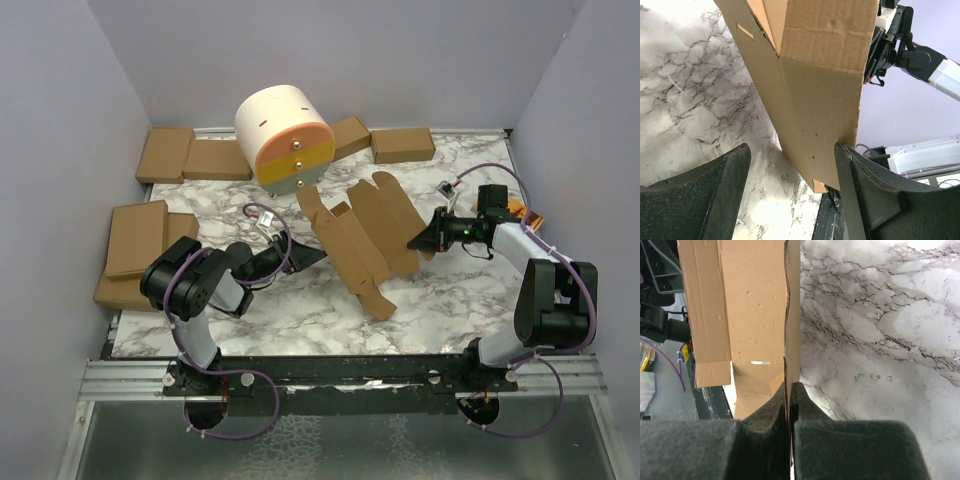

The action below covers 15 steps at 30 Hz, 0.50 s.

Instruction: Fold the paper box

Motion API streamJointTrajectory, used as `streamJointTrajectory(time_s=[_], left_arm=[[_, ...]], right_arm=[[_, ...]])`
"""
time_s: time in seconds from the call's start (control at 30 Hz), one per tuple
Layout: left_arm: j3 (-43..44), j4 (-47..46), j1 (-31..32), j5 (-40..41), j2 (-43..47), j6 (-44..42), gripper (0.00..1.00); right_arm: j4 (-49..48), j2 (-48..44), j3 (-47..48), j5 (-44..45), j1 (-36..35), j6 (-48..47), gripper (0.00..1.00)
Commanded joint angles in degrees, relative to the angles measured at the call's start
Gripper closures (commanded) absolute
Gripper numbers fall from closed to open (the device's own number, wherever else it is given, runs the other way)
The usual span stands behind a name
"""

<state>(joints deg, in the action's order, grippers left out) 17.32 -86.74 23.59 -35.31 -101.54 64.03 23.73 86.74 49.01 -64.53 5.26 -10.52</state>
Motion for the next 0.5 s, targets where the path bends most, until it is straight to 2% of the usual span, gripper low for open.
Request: streamJointTrajectory(time_s=[0.0, 0.47], left_arm=[[0.8, -8.3, -0.1, -1.3, -2.9, 2.2, 0.29], [3.1, -2.5, 1.1, 2.1, -2.4, 1.2, 0.28]], right_arm=[[-1.5, -0.5, 0.0, -1.1, 0.2, -0.3, 0.99], [-0.5, 0.2, 0.2, -1.6, 0.0, -1.4, 0.99]])
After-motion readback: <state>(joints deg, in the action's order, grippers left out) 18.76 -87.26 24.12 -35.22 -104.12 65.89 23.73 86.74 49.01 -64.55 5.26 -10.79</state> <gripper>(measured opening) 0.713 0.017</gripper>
